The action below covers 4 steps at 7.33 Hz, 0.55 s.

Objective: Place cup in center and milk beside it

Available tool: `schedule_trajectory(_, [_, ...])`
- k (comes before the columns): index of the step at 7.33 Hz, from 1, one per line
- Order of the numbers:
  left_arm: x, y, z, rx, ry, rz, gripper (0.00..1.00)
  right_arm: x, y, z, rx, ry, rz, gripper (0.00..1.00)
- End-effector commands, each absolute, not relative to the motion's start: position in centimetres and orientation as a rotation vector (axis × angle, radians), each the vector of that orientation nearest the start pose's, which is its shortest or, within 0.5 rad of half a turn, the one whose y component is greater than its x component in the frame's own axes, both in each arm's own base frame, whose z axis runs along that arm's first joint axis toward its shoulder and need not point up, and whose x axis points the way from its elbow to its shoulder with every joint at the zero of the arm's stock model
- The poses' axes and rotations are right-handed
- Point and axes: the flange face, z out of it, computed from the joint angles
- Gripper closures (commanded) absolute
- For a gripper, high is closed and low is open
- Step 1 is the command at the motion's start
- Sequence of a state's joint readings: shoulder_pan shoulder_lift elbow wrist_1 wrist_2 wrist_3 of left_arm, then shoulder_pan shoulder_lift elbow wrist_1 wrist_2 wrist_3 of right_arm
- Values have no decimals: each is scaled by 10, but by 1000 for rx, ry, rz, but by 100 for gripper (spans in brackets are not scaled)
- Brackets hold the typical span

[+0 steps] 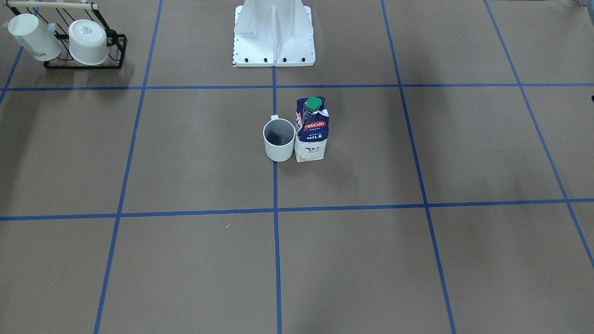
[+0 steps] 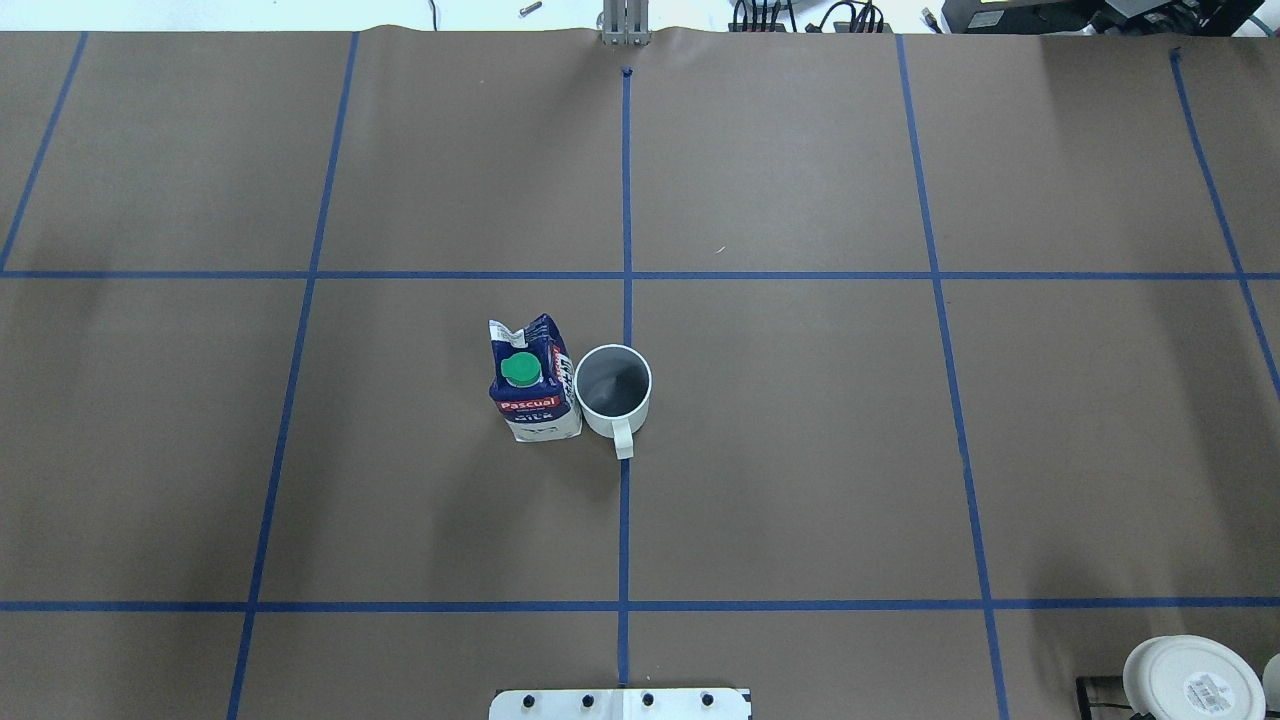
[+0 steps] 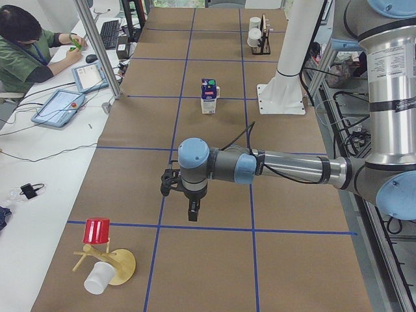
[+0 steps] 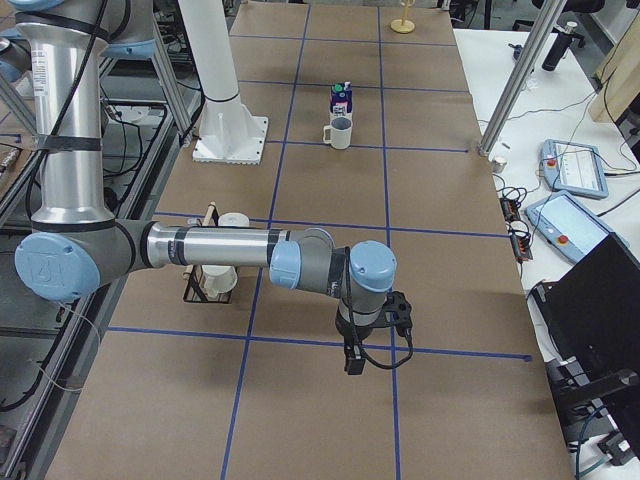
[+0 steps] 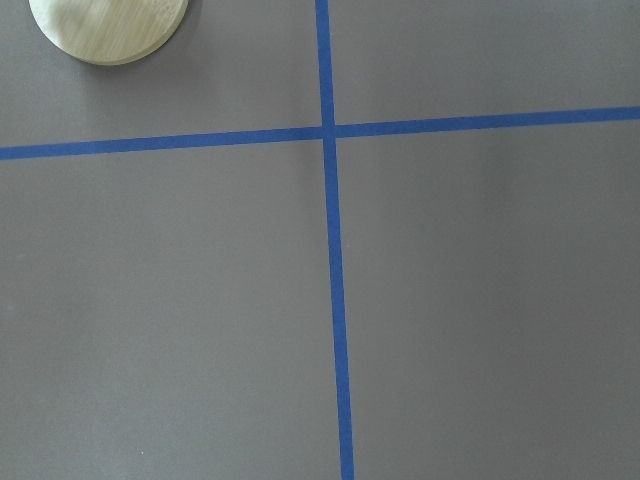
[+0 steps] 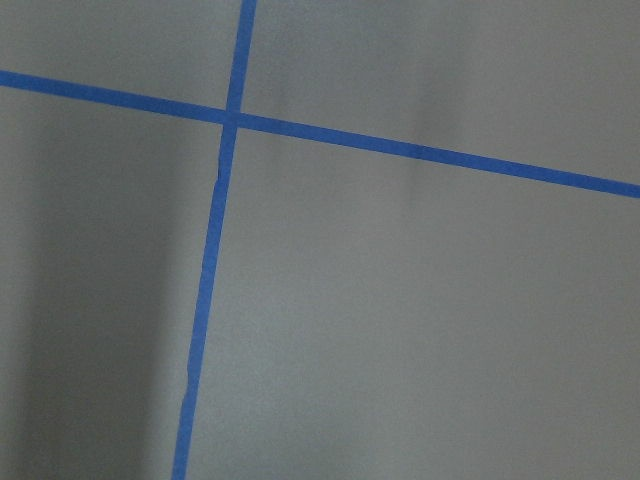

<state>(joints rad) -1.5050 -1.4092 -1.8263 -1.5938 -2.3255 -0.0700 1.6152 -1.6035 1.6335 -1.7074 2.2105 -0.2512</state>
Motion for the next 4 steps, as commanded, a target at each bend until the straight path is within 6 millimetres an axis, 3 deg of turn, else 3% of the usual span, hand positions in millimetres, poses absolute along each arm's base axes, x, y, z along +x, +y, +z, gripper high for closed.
schedule_trajectory(1, [-37,-432,608,56,759,38,1,95,-457,663,-4,-634,-171,0])
schedule_trajectory(4, [-38,-430,609,51,758,35,1,96,-463,656,7,-632,-163,0])
